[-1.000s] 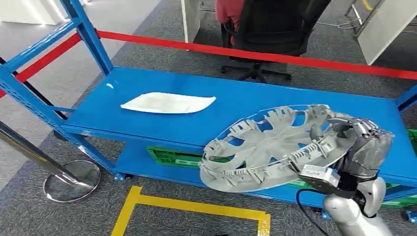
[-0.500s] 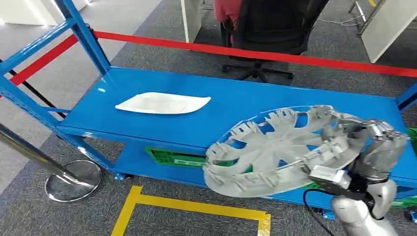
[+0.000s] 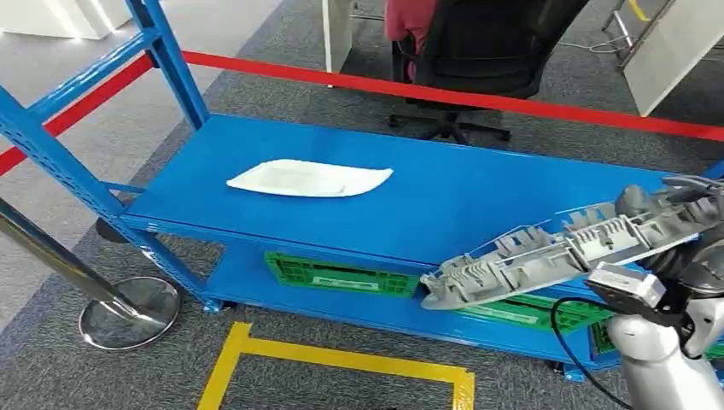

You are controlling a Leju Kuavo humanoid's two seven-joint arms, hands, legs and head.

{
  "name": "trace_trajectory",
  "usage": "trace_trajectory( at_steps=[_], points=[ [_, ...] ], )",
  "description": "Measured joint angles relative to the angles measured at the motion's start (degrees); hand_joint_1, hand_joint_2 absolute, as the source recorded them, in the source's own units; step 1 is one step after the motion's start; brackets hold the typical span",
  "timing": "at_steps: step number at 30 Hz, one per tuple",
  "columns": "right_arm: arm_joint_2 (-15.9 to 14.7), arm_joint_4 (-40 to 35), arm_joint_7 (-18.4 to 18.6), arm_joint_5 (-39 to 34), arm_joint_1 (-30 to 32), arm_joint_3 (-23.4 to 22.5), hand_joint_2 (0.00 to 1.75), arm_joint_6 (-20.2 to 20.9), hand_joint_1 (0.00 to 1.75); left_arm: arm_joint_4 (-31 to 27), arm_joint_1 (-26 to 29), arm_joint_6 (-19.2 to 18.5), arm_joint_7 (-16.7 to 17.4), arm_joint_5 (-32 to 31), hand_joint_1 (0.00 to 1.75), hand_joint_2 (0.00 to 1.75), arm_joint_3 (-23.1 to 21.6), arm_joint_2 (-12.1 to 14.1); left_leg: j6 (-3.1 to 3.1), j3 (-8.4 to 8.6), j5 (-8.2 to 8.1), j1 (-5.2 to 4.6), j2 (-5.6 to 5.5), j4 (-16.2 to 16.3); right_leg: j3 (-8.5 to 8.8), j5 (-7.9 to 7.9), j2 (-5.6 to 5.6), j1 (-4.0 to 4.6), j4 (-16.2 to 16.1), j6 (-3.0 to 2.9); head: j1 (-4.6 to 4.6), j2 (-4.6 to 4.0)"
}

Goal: Take the parts from the cabinet and place them on the table.

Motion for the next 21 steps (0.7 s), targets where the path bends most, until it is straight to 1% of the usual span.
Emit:
trace_trajectory(
  at_steps=[1, 2, 3, 4, 5, 6, 7, 8, 9, 10, 11, 12, 13, 14, 15, 16, 17, 18, 19, 20, 21],
  points=[
    [-0.02, 0.00, 0.00, 0.13, -0.12, 0.02, 1.75, 0.00, 1.75, 0.00, 0.01, 0.00, 0.00, 0.00, 0.00, 1.75, 0.00, 0.00, 0.03, 0.07, -0.02, -0.08, -0.01, 0.01, 0.33, 1.34, 0.00, 0.06, -1.02, -0.13, 0.00, 0.00],
    [-0.13, 0.00, 0.00, 0.28, -0.37, 0.07, 1.75, 0.00, 1.75, 0.00, -0.02, 0.00, 0.00, 0.00, 0.00, 1.75, 0.00, 0.00, 0.05, 0.17, -0.05, -0.15, -0.05, 0.04, 1.97, 3.91, -0.01, 0.12, -4.69, -0.29, 0.02, 0.00],
    [-0.24, 0.00, 0.00, 0.48, -0.67, 0.15, 1.75, 0.00, 1.75, 0.00, -0.04, 0.00, 0.00, 0.00, 0.00, 1.75, 0.00, 0.00, 0.00, 0.30, -0.09, -0.17, -0.11, 0.05, 4.32, 6.56, 0.00, 0.15, -9.53, -0.54, 0.02, 0.00],
    [-0.37, -0.02, 0.00, 0.79, -0.98, 0.22, 1.75, 0.00, 1.75, 0.00, -0.09, 0.00, 0.00, -0.09, 0.00, 1.75, 0.00, 0.00, -0.13, 0.41, -0.18, -0.21, -0.14, 0.13, 6.77, 8.74, 0.00, 0.20, -14.50, -0.76, 0.02, 0.00],
    [-0.50, -0.04, 0.00, 0.94, -1.31, 0.37, 1.75, 0.00, 1.75, 0.00, -0.13, 0.00, 0.00, -0.13, 0.00, 1.75, 0.00, -0.02, -0.40, 0.17, -0.33, -0.60, -0.17, 0.28, 8.21, 7.75, 0.05, 0.44, -16.63, -0.78, -0.04, 0.00],
    [-0.59, -0.20, 0.04, 1.18, -1.60, 0.50, 1.75, 0.00, 1.75, 0.00, -0.19, 0.00, 0.02, -0.15, 0.00, 1.75, 0.00, 0.00, -0.61, -0.16, -0.27, -0.60, -0.21, 0.60, 8.41, 7.84, 0.07, 0.40, -17.21, -0.86, -0.09, 0.00],
    [-0.74, -0.20, 0.28, 1.35, -1.81, 0.63, 1.75, 0.00, 1.75, 0.00, -0.14, 0.00, 0.04, -0.17, 0.00, 1.75, 0.00, 0.00, -0.88, -0.24, -0.08, -0.54, -0.22, 0.48, 8.23, 7.94, 0.16, 0.48, -17.13, -0.95, -0.08, 0.00],
    [-1.01, -0.20, 0.59, 1.62, -2.11, 0.77, 1.75, 0.00, 1.75, 0.00, -0.07, 0.00, 0.09, -0.20, 0.00, 1.75, 0.00, -0.02, -1.02, -0.19, 0.00, -0.43, -0.21, 0.40, 8.20, 7.95, 0.17, 0.62, -17.04, -1.09, -0.09, 0.00],
    [-1.27, -0.20, 0.81, 1.88, -2.44, 0.90, 1.75, 0.00, 1.75, 0.00, -0.09, 0.00, 0.09, -0.35, 0.00, 1.75, 0.00, -0.02, -1.22, -0.14, -0.02, -0.49, -0.23, 0.46, 8.23, 8.08, 0.15, 0.50, -17.26, -1.33, -0.11, 0.00],
    [-1.40, -0.20, 0.90, 1.94, -2.87, 1.03, 1.75, 0.00, 1.75, 0.00, -0.12, 0.02, 0.09, -0.41, 0.00, 1.75, 0.00, 0.15, -1.59, -0.28, -0.67, -0.38, -0.25, 0.94, 8.50, 8.32, -0.09, 0.04, -17.55, -1.69, 0.02, 0.00],
    [-1.53, -0.22, 0.94, 2.01, -3.20, 1.07, 1.75, 0.00, 1.75, 0.00, -0.14, 0.02, 0.09, -0.50, 0.00, 1.75, 0.00, 0.13, -2.05, -0.92, -2.01, -0.42, -0.17, 2.69, 8.61, 8.26, -0.14, 0.00, -17.57, -2.00, -0.37, 0.02],
    [-1.57, -0.26, 1.03, 2.03, -3.38, 1.14, 1.75, 0.00, 1.75, 0.00, -0.16, 0.02, 0.09, -0.50, 0.00, 1.75, 0.00, 0.13, -2.42, -2.46, -4.09, -0.21, -0.14, 6.24, 8.63, 8.23, -0.26, -0.02, -17.56, -2.11, -0.52, 0.00],
    [-1.60, -0.26, 1.05, 2.05, -3.49, 1.22, 1.75, 0.00, 1.75, 0.00, -0.13, 0.02, 0.09, -0.50, 0.00, 1.75, 0.00, 0.13, -2.74, -4.79, -6.47, 0.10, -0.14, 11.43, 8.65, 8.19, -0.33, -0.01, -17.56, -2.17, -0.50, 0.00],
    [-1.62, -0.26, 1.05, 2.05, -3.60, 1.38, 1.75, 0.00, 1.75, 0.00, -0.06, 0.02, 0.09, -0.50, 0.00, 1.75, 0.00, 0.11, -2.97, -6.87, -7.98, 0.30, -0.14, 15.86, 8.63, 8.18, -0.35, 0.00, -17.54, -2.17, -0.48, 0.00],
    [-1.62, -0.26, 1.07, 2.05, -3.64, 1.55, 1.75, 0.00, 1.75, 0.00, 0.01, 0.02, 0.09, -0.50, 0.00, 1.75, 0.00, 0.09, -3.09, -7.88, -8.15, 0.46, -0.13, 17.91, 8.66, 8.16, -0.35, -0.01, -17.54, -2.17, -0.50, 0.00],
    [-1.62, -0.26, 1.07, 2.08, -3.67, 1.66, 1.75, 0.00, 1.75, 0.00, 0.04, 0.02, 0.09, -0.50, 0.00, 1.75, 0.00, 0.11, -3.14, -7.67, -7.02, 0.60, -0.13, 17.36, 8.76, 8.13, -0.33, -0.04, -17.54, -2.18, -0.50, 0.00],
    [-1.64, -0.26, 1.07, 2.05, -3.69, 1.73, 1.75, 0.00, 1.75, 0.00, 0.02, 0.02, 0.09, -0.50, 0.00, 1.75, 0.00, 0.13, -3.11, -6.54, -4.91, 0.71, -0.12, 14.65, 8.87, 8.09, -0.29, -0.06, -17.54, -2.14, -0.50, 0.00],
    [-1.64, -0.26, 1.11, 2.06, -3.71, 1.77, 1.75, 0.00, 1.75, 0.00, -0.01, 0.02, 0.09, -0.50, 0.00, 1.75, 0.00, 0.15, -3.01, -4.55, -2.25, 0.75, -0.11, 10.19, 9.05, 8.00, -0.28, -0.10, -17.54, -2.01, -0.48, 0.00],
    [-1.66, -0.26, 1.11, 2.07, -3.75, 1.81, 1.75, 0.00, 1.75, 0.00, -0.01, 0.02, 0.09, -0.50, 0.00, 1.75, 0.00, 0.18, -2.85, -2.21, 0.28, 0.75, -0.11, 5.14, 9.29, 7.89, -0.27, -0.17, -17.54, -1.83, -0.52, 0.00],
    [-1.68, -0.26, 1.11, 2.08, -3.80, 1.86, 1.75, 0.00, 1.75, 0.00, 0.01, 0.02, 0.09, -0.50, 0.00, 1.75, 0.00, 0.18, -2.61, -0.56, 0.47, 0.63, -0.12, 1.94, 9.33, 7.78, -0.28, -0.12, -17.55, -1.61, -0.48, 0.00],
    [-1.75, -0.26, 1.11, 2.05, -3.87, 1.88, 1.75, 0.00, 1.75, 0.00, -0.06, 0.02, 0.11, -0.50, 0.00, 1.75, 0.00, 0.18, -2.31, -0.09, 0.20, 0.40, -0.14, 0.59, 9.05, 7.70, -0.17, 0.22, -17.33, -1.22, -0.59, 0.00]
  ],
)
